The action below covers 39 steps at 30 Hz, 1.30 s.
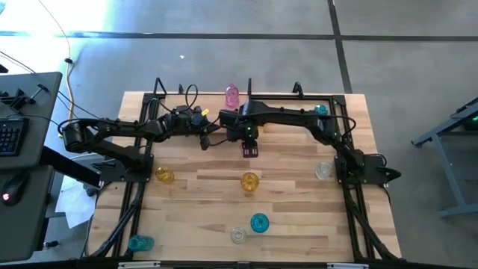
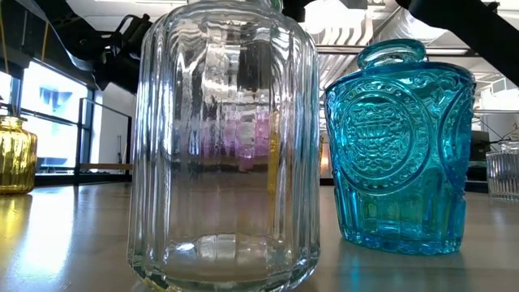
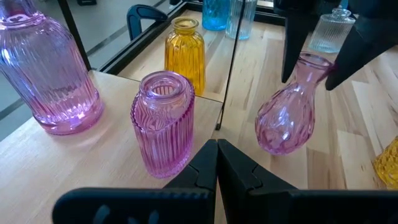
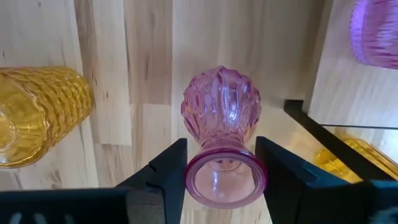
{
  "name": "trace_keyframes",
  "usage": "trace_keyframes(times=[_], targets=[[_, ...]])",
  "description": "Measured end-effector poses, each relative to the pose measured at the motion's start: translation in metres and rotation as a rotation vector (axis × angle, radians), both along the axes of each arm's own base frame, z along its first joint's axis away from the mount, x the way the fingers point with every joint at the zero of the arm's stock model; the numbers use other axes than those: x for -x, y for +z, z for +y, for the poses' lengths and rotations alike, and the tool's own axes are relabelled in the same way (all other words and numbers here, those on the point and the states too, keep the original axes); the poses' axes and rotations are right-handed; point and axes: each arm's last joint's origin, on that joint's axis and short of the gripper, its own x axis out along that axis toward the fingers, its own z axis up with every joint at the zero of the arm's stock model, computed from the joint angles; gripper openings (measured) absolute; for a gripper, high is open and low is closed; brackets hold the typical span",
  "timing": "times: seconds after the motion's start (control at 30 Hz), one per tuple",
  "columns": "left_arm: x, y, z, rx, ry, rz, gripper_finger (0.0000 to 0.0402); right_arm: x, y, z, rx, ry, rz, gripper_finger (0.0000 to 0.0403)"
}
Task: Sort vases onto shelf
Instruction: Put the pink vase on the shelf
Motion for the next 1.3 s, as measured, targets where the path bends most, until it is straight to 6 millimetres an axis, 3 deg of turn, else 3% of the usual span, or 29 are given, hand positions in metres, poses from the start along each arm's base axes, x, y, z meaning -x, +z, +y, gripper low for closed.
trace_keyframes(times=[0.37, 0.6, 0.97, 1.3], targets=[[0.000, 0.000, 0.000, 0.000, 0.000, 0.001, 0.0000, -0.007, 0.020, 0.028, -0.015, 0.063, -0.068, 0.0142], [0.001, -0.002, 0.000, 0.011, 0.000, 0.024, 0.0000, -0.013, 0.010, 0.043, -0.010, 0.107, -0.064, 0.0141], [0.000, -0.003, -0.002, 0.029, -0.002, 0.020, 0.0000, -0.020, -0.002, 0.045, -0.011, 0.113, -0.065, 0.0142], [-0.001, -0.003, -0.006, 0.030, -0.021, 0.021, 0.0000, -0.023, -0.001, 0.045, -0.008, 0.105, -0.093, 0.0183]])
